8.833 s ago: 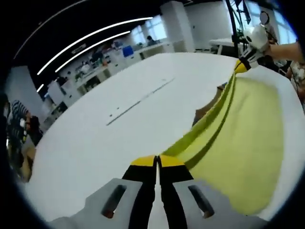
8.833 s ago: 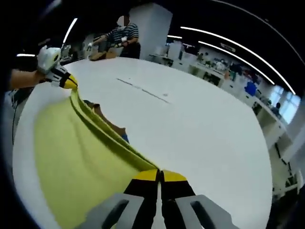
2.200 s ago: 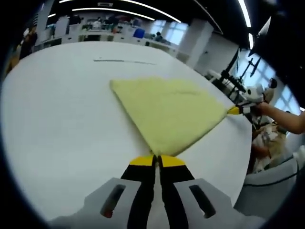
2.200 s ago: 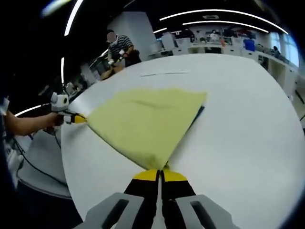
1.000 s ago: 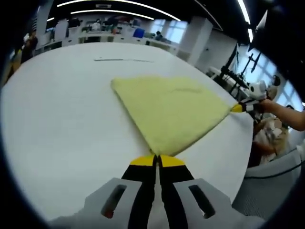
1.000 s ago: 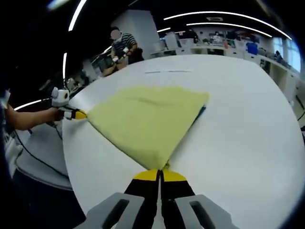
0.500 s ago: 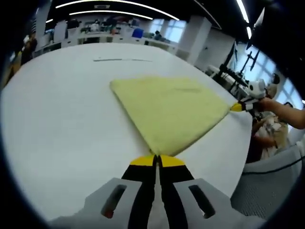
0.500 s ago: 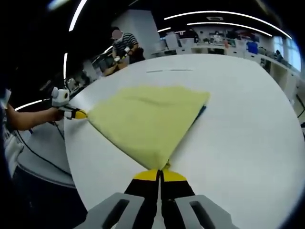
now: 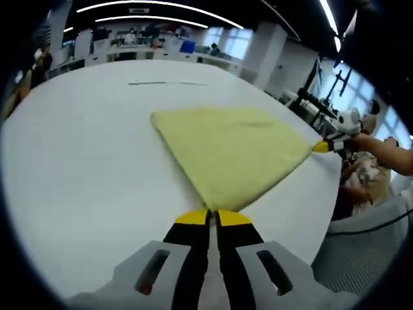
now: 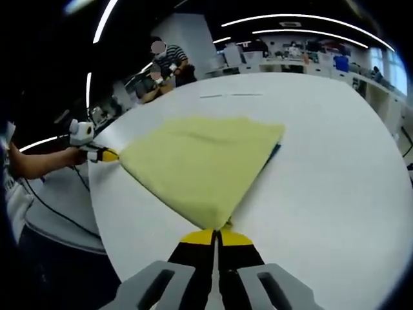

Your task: Fold the garment on the visible template until the final outline fits inside the template.

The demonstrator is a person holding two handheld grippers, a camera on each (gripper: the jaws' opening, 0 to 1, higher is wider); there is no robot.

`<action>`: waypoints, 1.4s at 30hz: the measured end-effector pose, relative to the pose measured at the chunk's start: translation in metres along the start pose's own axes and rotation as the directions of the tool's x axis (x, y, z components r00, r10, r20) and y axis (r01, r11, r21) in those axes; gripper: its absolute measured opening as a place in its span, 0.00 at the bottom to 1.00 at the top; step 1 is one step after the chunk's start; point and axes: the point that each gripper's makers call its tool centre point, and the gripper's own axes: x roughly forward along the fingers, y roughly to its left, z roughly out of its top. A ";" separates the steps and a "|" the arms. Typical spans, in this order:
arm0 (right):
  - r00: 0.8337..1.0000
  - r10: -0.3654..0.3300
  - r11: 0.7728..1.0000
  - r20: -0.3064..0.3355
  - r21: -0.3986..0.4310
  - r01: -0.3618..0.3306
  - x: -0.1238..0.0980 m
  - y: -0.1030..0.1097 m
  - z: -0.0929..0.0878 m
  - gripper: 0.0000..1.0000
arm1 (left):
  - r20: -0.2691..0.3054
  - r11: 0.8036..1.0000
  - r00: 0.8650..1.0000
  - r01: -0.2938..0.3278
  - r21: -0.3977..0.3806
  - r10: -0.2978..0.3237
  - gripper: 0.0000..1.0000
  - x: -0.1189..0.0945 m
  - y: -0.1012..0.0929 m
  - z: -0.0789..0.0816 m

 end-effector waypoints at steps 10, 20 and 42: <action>1.000 0.001 0.997 0.014 -0.072 0.000 0.000 0.013 0.011 0.41 | 0.055 1.000 0.999 -0.002 0.027 0.000 0.37 -0.002 -0.005 0.012; 0.998 0.007 0.994 0.060 -0.111 -0.001 -0.006 0.020 0.028 0.79 | 0.138 0.994 0.990 -0.018 0.108 0.003 0.63 -0.013 -0.016 0.035; 0.974 0.005 0.986 0.227 -0.161 0.033 -0.035 0.063 0.064 0.99 | 0.226 0.986 0.974 -0.044 0.158 0.007 0.96 -0.048 -0.033 0.059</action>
